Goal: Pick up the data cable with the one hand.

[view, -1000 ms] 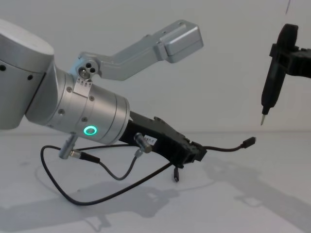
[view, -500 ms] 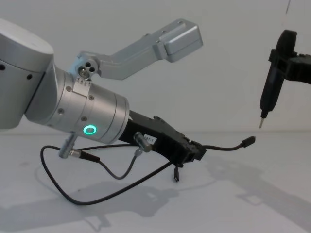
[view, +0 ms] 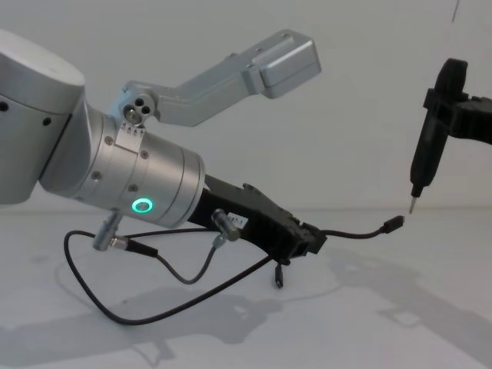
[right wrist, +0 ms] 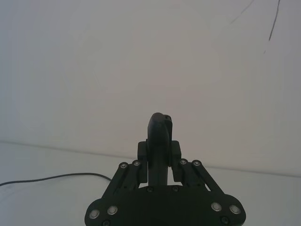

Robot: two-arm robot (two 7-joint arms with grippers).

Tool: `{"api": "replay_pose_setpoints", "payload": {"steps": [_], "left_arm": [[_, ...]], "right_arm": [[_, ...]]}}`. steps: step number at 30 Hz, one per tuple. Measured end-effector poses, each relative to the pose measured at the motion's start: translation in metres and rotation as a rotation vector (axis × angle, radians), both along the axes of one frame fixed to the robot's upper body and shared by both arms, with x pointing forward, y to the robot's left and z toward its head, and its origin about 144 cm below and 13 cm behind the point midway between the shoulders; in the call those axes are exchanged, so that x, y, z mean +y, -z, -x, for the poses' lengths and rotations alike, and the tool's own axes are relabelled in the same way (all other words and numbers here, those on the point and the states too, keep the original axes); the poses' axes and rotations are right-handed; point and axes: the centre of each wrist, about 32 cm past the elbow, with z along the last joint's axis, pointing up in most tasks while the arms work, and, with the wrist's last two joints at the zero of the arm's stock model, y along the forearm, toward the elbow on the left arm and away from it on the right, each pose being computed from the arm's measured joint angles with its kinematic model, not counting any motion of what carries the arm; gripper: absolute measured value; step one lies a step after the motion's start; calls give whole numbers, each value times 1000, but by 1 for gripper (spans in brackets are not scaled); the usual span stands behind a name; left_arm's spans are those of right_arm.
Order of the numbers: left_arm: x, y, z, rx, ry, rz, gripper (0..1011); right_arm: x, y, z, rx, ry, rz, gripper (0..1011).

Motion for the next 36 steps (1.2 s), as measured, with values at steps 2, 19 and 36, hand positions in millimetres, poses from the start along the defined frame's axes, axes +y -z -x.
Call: {"api": "replay_pose_setpoints", "payload": {"steps": [2,19,36], "left_arm": [[0,0,0,0,0,0,36],[0,0,0,0,0,0,36],[0,0,0,0,0,0,36]], "right_arm": [[0,0,0,3,-1,0,279],[2,0,4,20,-22,1,279],[5,1,3,24,-28,1,279]]}}
